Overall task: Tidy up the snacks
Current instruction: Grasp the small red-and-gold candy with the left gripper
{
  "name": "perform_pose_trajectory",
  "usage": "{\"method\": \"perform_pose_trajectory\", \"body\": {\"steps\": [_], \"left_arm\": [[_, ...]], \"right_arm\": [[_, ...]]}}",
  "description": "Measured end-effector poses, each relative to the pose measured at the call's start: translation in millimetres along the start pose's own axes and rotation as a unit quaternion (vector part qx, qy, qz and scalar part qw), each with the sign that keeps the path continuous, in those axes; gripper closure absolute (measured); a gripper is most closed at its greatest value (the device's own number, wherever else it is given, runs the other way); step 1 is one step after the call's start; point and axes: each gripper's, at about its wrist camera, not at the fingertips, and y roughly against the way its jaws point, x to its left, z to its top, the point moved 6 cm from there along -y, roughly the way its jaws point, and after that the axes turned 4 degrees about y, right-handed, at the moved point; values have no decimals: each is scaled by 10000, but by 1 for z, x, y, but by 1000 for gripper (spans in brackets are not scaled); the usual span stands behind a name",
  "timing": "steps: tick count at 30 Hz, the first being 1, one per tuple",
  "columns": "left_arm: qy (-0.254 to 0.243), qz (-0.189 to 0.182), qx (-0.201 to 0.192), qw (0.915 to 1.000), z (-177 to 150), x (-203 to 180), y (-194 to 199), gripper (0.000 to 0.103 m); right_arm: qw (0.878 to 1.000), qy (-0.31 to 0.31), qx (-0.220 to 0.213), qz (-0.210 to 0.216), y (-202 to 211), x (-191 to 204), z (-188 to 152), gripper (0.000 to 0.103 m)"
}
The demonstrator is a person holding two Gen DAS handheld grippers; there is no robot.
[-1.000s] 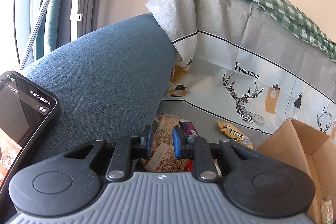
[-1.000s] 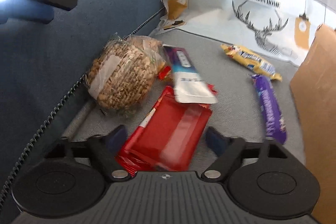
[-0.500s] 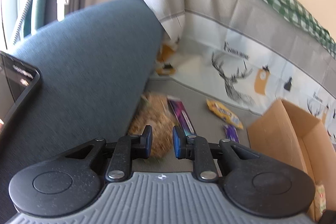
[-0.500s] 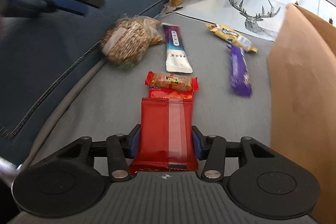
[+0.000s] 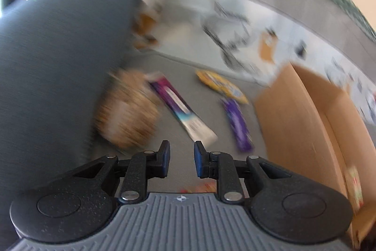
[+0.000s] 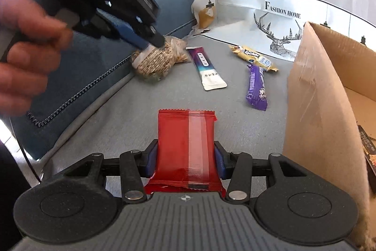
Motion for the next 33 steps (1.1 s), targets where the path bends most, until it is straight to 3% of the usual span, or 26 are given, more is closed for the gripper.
{"method": "perform_pose_trajectory", "body": {"steps": [6, 11, 15, 18, 21, 26, 27, 30, 33], "left_arm": [[-784, -108, 774, 9939, -24, -30, -38, 79], [-1165, -147, 945, 9886, -28, -49, -58, 79], [-1505, 87, 1041, 9831, -33, -57, -69, 79], [-1423, 156, 1090, 9837, -32, -53, -70, 79], [-1262, 227, 1021, 9865, -28, -45, -67, 98], [-782, 640, 926, 9906, -19, -14, -57, 99], [-615, 624, 931, 9918, -18, -8, -53, 98], [-336, 77, 884, 9955, -14, -6, -43, 91], [-724, -154, 986, 9924, -21, -19, -43, 75]], "right_arm": [[9989, -71, 464, -76, -19, -2, -8, 52], [9987, -296, 419, 21, -15, -8, -4, 52], [9983, -378, 438, 60, -15, -10, -5, 52], [9984, -380, 414, 47, -14, -11, -5, 52], [9987, -364, 355, -27, -12, -13, -4, 53], [9991, -328, 255, -111, -9, -12, -3, 53], [9991, -328, 261, -111, -10, -13, -3, 53], [9990, -330, 262, -129, -10, -14, -3, 53], [9990, -331, 274, -135, -10, -15, -3, 53]]}}
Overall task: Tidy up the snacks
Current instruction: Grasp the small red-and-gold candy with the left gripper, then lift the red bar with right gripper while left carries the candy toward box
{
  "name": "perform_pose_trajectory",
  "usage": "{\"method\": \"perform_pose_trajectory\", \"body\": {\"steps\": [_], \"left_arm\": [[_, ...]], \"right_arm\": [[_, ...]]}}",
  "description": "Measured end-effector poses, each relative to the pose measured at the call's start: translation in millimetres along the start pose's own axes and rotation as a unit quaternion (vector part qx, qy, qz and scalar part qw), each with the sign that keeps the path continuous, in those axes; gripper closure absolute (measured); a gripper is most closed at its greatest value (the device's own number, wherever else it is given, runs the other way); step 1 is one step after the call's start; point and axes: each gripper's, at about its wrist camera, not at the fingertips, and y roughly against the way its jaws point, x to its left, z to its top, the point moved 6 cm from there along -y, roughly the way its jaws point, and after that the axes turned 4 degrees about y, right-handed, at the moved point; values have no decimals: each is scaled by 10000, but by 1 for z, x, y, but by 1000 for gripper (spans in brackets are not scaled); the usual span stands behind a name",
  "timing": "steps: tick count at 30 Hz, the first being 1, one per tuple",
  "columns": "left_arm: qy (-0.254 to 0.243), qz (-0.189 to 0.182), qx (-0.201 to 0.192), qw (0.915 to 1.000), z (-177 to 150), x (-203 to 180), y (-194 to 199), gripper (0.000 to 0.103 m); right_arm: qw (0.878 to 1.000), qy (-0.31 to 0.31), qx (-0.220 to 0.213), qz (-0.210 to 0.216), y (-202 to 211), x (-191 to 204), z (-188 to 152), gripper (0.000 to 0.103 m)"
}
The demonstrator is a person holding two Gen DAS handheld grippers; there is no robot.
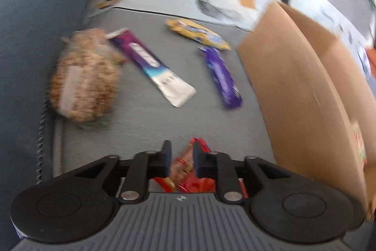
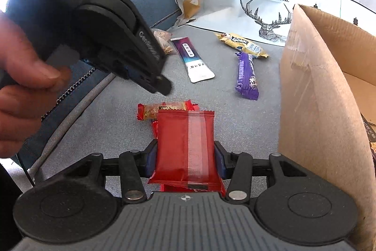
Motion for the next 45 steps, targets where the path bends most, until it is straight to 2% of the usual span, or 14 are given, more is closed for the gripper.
{"method": "perform_pose_trajectory", "body": {"steps": [2, 6, 7, 8, 11, 14, 17, 20, 25, 31, 39, 45], "left_arm": [[-377, 192, 101, 9991, -3, -8, -6, 66], [-644, 348, 271, 9969, -8, -16, -16, 66], [-695, 406, 273, 9964, -8, -16, -17, 70], [-686, 443, 254, 9963, -8, -16, -17, 82], [-358, 533, 148, 9978, -7, -5, -11, 85], [180, 684, -60, 9975, -2, 16, -2, 85], [485, 982, 36, 9940, -5, 33, -2, 85], [473, 1117, 275, 9922, -10, 36, -6, 84], [284, 1193, 267, 9921, -7, 32, -9, 83], [307, 1236, 180, 9917, -4, 31, -8, 85], [544, 1044, -629, 9911, 5, 30, 28, 86], [671, 864, -1434, 9836, 10, 18, 75, 86]], "right_arm": [[10000, -1, 53, 15, -4, -2, 1, 53], [9999, 42, 143, 18, -6, 1, -3, 53], [9999, 56, 145, 16, -6, 1, -3, 53], [9999, 58, 138, 20, -6, 2, -4, 53], [10000, 42, 80, 36, -4, 3, -4, 53], [10000, 50, -71, 30, -1, 5, -1, 53], [9998, 31, -200, 63, 1, 6, 1, 53], [9998, 16, -175, 70, -1, 6, 0, 53], [9998, -40, -184, 50, -1, 5, 1, 53], [9992, 34, -380, 84, 6, 7, 4, 54], [9961, 110, -853, 202, 36, 10, 11, 54], [9923, 254, -1191, 207, 71, 16, 11, 54]]}}
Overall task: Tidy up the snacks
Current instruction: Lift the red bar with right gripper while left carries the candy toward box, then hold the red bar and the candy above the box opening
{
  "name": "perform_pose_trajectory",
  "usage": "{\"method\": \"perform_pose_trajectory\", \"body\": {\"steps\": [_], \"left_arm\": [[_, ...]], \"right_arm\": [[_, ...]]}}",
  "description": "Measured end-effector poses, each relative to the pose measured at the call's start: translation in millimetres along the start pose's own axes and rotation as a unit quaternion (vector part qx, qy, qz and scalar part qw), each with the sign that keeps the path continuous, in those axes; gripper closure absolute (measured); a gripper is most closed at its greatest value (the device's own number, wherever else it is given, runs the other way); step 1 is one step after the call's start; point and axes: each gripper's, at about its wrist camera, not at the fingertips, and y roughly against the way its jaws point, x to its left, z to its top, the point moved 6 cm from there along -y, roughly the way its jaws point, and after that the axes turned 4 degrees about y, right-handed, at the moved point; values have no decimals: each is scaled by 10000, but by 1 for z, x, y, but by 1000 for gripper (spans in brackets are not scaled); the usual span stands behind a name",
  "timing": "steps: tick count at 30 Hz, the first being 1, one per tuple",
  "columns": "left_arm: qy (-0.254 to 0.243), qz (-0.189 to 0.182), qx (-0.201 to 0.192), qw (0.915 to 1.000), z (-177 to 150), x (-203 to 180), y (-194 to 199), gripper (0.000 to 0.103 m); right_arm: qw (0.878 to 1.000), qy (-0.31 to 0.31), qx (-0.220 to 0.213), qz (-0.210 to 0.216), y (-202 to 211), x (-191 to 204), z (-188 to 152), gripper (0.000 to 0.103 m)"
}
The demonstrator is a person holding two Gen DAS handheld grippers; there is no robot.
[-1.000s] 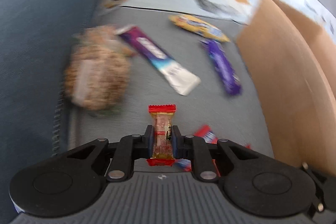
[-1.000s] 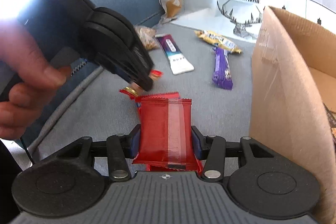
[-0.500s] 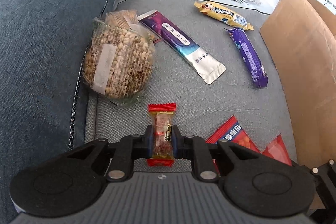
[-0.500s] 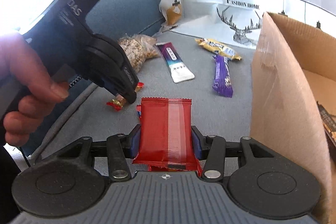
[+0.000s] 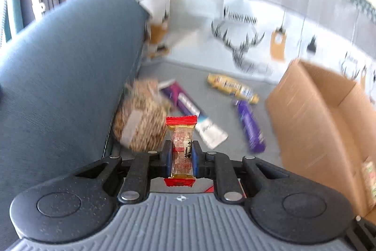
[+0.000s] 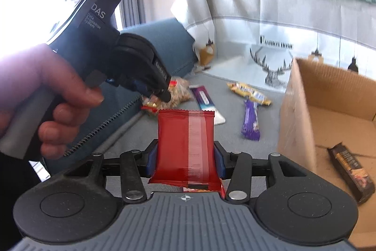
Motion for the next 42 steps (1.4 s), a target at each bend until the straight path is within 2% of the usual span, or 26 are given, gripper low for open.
{"method": "perform_pose_trajectory", "body": {"steps": [6, 9, 14, 19, 22, 26, 27, 31, 36, 42], "left_arm": [[230, -172, -488, 9984, 13, -9, 34, 86], [324, -223, -613, 9973, 19, -19, 42, 86], [261, -337, -758, 9962, 22, -45, 47, 86], [182, -536, -881, 9945, 19, -76, 52, 86], [62, -694, -967, 9929, 15, -99, 55, 86], [-204, -924, -1061, 9898, 10, -130, 56, 86], [-283, -966, -1113, 9887, 10, -137, 57, 86], [-462, -1264, -1199, 9836, 8, -168, 57, 86], [-581, -1524, -1060, 9809, 1, -201, 49, 85], [-709, -1728, -956, 9777, -7, -226, 44, 85]], "right_arm": [[9994, -189, -234, -196, 33, -18, 24, 55], [9976, -268, -549, -339, 56, -39, 45, 55], [9926, -586, -793, -705, 83, -96, 64, 55], [9834, -846, -962, -1284, 91, -167, 78, 55], [9750, -1150, -1011, -1610, 96, -204, 72, 55], [9630, -1656, -798, -1970, 102, -233, 48, 55], [9610, -1701, -864, -2001, 105, -237, 48, 55], [9612, -1581, -872, -2087, 111, -245, 44, 55], [9622, -1375, -728, -2237, 113, -251, 38, 55], [9593, -1422, -626, -2358, 120, -264, 28, 54]]}}
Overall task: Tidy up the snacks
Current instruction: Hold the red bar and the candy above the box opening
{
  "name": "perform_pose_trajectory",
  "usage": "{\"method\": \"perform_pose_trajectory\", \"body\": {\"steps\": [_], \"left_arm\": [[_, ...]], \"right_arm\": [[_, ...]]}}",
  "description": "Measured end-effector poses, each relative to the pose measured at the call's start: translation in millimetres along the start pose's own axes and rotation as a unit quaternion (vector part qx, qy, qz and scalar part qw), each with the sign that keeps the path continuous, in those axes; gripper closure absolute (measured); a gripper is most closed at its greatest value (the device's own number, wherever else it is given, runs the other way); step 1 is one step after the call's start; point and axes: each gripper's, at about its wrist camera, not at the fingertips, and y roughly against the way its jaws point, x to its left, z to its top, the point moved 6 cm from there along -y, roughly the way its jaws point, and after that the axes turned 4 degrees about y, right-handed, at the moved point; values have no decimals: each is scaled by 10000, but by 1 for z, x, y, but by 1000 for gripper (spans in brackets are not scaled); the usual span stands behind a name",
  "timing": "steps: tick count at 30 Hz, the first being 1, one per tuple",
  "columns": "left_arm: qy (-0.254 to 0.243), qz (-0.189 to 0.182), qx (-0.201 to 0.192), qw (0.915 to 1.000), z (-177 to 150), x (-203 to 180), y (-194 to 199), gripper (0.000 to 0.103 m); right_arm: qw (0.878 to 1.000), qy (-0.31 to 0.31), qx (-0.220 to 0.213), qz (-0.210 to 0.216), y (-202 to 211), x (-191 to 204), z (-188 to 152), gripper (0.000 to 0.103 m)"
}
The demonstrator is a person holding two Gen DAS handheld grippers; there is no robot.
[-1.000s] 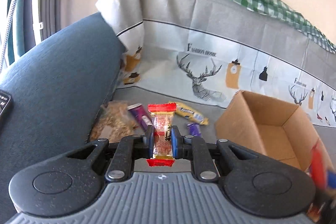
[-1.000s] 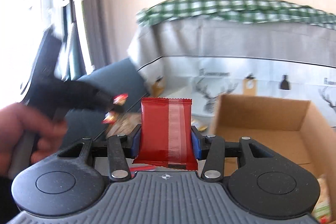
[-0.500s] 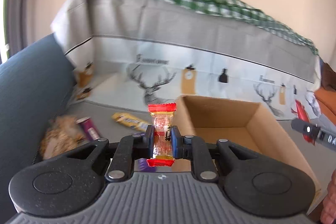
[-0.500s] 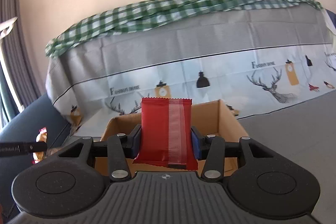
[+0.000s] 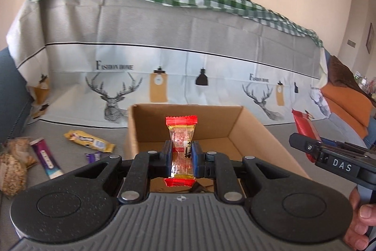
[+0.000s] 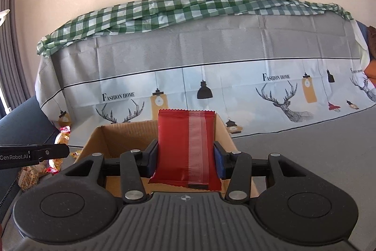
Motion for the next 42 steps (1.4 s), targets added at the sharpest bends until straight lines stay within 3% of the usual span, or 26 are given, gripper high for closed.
{"method": "perform_pose_trajectory", "body": {"steps": [10, 42], "left_arm": [[45, -59, 50, 10000, -2, -4, -3, 85], [33, -452, -57, 9990, -1, -13, 1, 85]], "right_arm": [[9999, -3, 63, -96, 2, -17, -6, 54], [9993, 370, -9, -76, 2, -2, -5, 54]]}}
